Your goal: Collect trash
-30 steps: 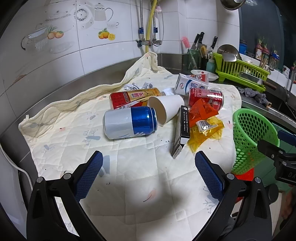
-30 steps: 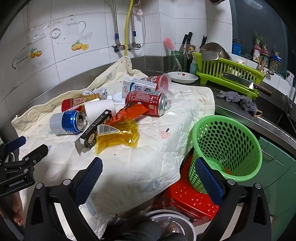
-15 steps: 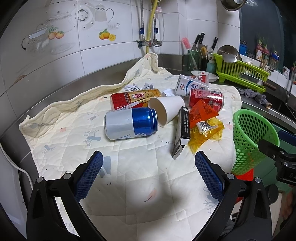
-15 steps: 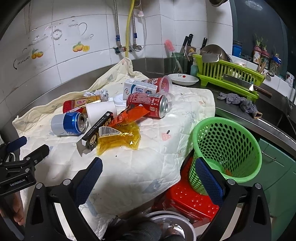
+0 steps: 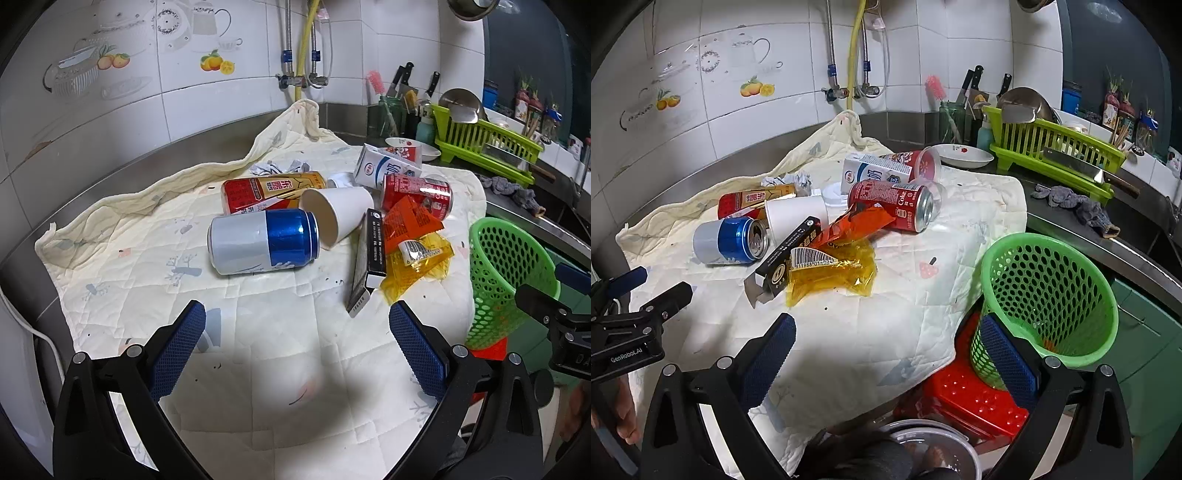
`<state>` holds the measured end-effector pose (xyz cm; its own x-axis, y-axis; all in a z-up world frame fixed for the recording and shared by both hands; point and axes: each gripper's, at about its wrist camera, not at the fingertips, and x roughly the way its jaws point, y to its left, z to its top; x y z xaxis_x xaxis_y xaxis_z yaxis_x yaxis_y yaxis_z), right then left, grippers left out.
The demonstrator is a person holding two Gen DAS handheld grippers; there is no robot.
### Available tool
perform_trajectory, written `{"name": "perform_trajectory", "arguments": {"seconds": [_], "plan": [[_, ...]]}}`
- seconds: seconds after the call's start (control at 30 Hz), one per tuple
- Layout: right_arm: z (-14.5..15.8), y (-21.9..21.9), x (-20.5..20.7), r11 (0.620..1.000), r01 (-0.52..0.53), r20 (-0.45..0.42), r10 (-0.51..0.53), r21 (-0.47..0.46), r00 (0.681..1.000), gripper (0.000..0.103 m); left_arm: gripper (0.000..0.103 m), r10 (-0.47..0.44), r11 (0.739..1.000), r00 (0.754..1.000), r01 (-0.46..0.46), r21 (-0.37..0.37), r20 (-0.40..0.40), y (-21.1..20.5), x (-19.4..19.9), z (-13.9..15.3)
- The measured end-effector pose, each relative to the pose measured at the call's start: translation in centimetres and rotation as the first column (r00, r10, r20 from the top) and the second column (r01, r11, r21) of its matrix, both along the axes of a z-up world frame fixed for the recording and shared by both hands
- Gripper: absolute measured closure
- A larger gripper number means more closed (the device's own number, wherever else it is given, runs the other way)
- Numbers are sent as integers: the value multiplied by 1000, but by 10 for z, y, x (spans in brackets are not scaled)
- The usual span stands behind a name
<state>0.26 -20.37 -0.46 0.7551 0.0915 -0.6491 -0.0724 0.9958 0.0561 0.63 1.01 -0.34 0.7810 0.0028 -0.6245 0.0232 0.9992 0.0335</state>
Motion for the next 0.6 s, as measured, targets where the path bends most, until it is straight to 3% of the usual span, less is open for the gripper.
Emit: {"name": "perform_trajectory", "arguments": {"seconds": [0.6], "plan": [[-4,2,11,1000,-22,-10,22,14,1000,6,5,5,1000,1000,-5,-6,8,4,8,4]]}}
